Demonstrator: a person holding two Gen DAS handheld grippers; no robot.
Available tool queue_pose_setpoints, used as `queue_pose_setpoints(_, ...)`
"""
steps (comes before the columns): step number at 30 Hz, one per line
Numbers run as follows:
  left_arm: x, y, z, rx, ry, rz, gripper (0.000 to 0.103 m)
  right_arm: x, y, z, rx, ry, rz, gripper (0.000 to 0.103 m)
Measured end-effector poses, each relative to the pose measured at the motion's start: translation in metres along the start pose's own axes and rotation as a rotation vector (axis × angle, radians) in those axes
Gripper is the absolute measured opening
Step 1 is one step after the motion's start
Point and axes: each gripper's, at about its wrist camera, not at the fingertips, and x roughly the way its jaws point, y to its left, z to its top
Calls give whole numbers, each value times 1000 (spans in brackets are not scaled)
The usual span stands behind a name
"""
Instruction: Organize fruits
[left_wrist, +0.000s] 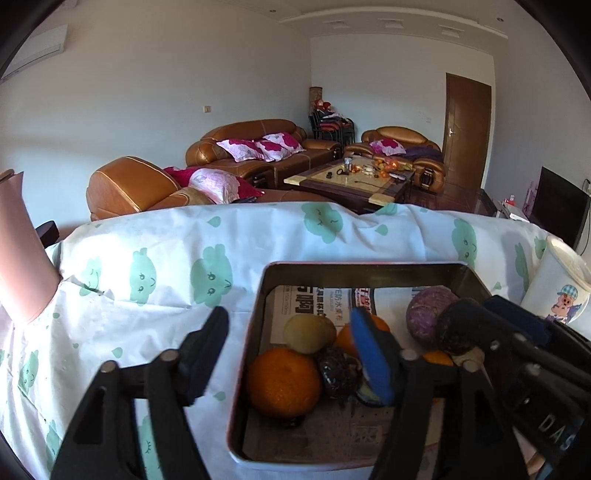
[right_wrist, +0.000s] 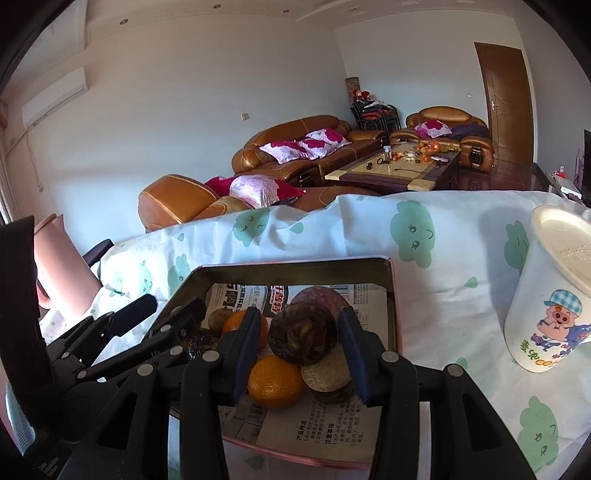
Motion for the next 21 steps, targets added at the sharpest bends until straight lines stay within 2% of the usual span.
queue_pose_setpoints(1,-4,2,-1,-6,-15,-5,89,-4,-1,1,14,-20,9,53)
queue_pose_setpoints(2,-9,2,-2,-3,-34,-10,95,-9,-3,1,30,-42,21,71)
queue_pose_setpoints(4,-21,-2,-2,27,-74,-1,99,-20,-3,-1,50,-108,26,83)
queue_pose_setpoints(9,-45,-6,-5,86,-142,18,103,-36,13,-5,2,-198,-51,83)
queue_pose_setpoints(14,-59,8,-13,34,-150,7,103,-53,28,-16,-59,-271,-131,83)
queue_pose_setpoints(21,-75,21,-25,12,-174,19,103,-69,36,-31,-86,-319,-202,83)
